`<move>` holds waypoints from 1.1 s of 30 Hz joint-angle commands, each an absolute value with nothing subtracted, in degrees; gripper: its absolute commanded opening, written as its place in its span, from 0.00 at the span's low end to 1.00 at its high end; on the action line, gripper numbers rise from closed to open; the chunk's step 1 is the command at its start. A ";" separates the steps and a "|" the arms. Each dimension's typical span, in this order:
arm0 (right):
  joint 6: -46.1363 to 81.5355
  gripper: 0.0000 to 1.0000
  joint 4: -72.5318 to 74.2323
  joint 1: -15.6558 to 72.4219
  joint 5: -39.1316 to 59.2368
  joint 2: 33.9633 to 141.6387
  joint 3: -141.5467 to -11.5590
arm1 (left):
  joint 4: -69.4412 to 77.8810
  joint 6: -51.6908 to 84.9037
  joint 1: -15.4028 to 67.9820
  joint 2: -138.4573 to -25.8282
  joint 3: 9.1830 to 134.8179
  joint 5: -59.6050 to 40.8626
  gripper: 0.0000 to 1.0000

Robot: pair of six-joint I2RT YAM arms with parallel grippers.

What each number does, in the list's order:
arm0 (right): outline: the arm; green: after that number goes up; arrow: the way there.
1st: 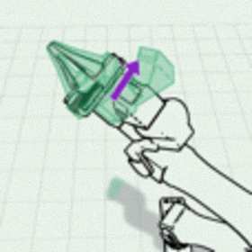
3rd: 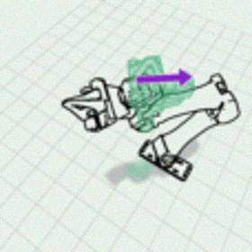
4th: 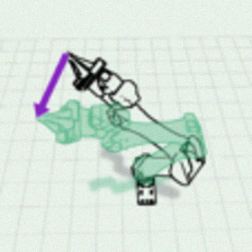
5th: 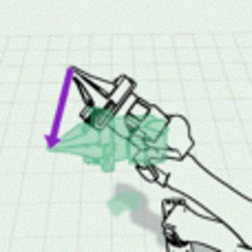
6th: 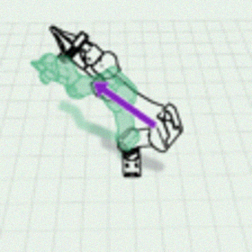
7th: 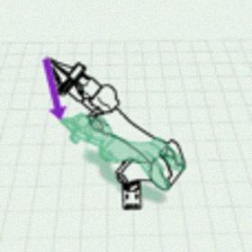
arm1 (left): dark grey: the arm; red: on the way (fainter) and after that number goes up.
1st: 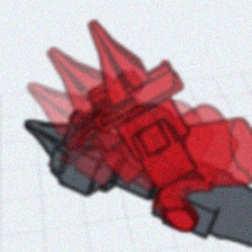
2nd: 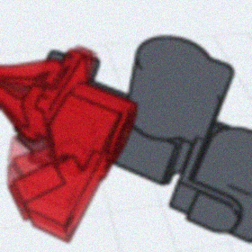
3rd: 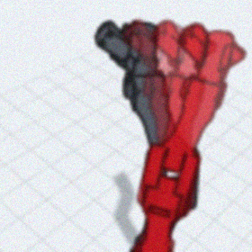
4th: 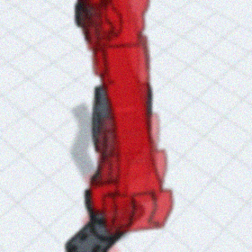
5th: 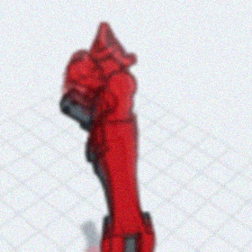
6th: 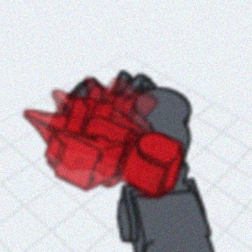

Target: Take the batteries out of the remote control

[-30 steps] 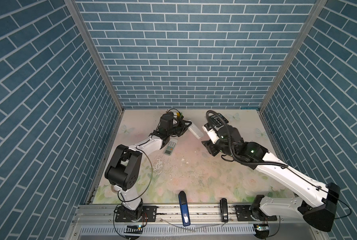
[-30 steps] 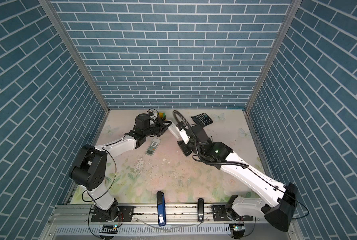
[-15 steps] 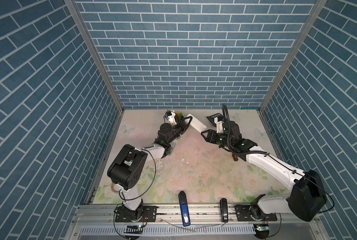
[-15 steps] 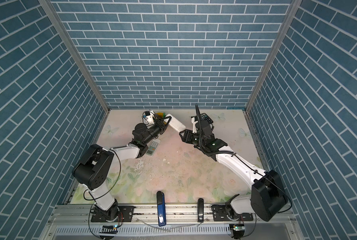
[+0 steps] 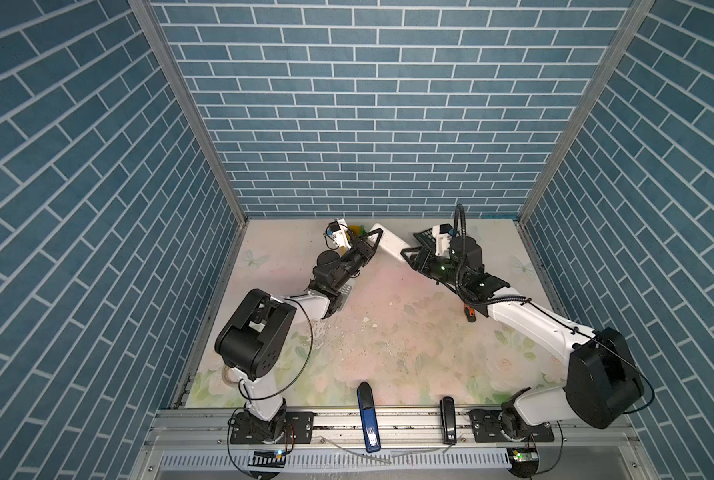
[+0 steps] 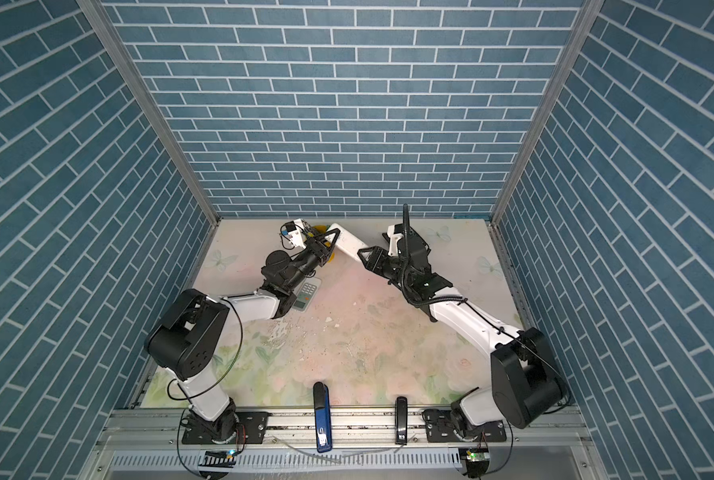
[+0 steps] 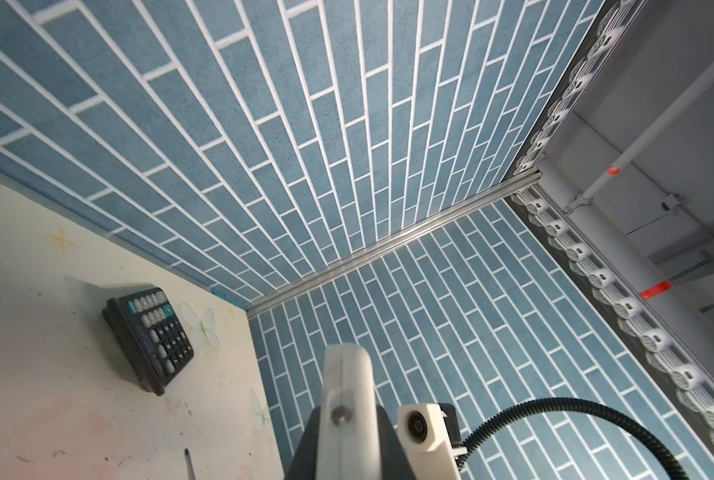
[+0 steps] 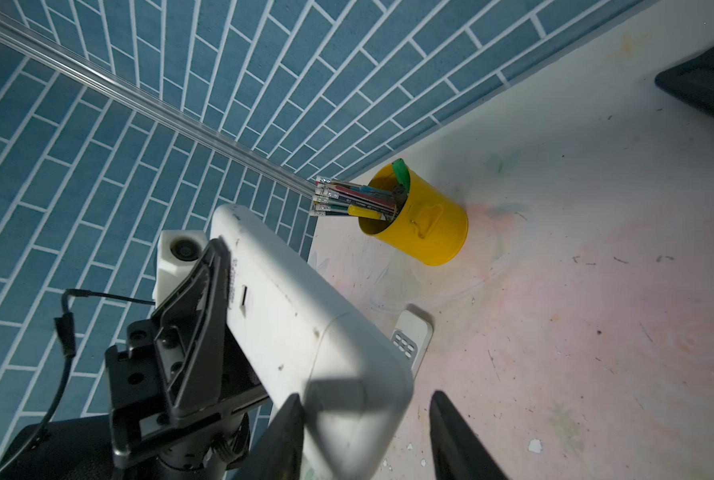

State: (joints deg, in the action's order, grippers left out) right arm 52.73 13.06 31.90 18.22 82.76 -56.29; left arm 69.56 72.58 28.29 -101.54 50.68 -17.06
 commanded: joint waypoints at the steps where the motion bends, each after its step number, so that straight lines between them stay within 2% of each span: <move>1: 54.93 0.45 15.44 31.56 19.78 83.65 -56.87 | 73.91 73.11 28.76 -101.74 50.45 -17.01 0.00; 10: 54.93 0.28 15.91 31.16 19.95 83.67 -56.28 | 74.84 73.85 28.78 -102.32 50.61 -17.12 0.00; 14: 54.87 0.25 16.27 30.98 20.39 83.67 -56.16 | 75.13 74.19 28.79 -102.74 50.80 -17.13 0.00; 16: 54.89 0.27 16.42 30.86 20.64 83.67 -56.15 | 75.15 74.29 28.75 -102.72 50.80 -17.12 0.00; 20: 54.67 0.41 16.88 30.85 21.11 83.77 -56.50 | 75.43 74.61 28.82 -102.67 50.89 -17.14 0.00; 23: 54.58 0.42 17.06 30.76 21.51 84.44 -57.17 | 75.60 74.84 29.02 -102.66 50.98 -17.14 0.00; 30: 54.67 0.25 17.58 30.68 21.88 85.17 -57.25 | 75.41 74.79 29.07 -102.40 51.06 -17.22 0.00; 33: 54.54 0.22 17.69 30.67 22.06 84.99 -57.22 | 75.58 74.79 29.06 -102.52 51.06 -17.23 0.00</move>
State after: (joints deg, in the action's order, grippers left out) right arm 57.69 17.89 30.48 22.28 84.14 -56.36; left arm 71.96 75.35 28.25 -102.74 50.68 -15.03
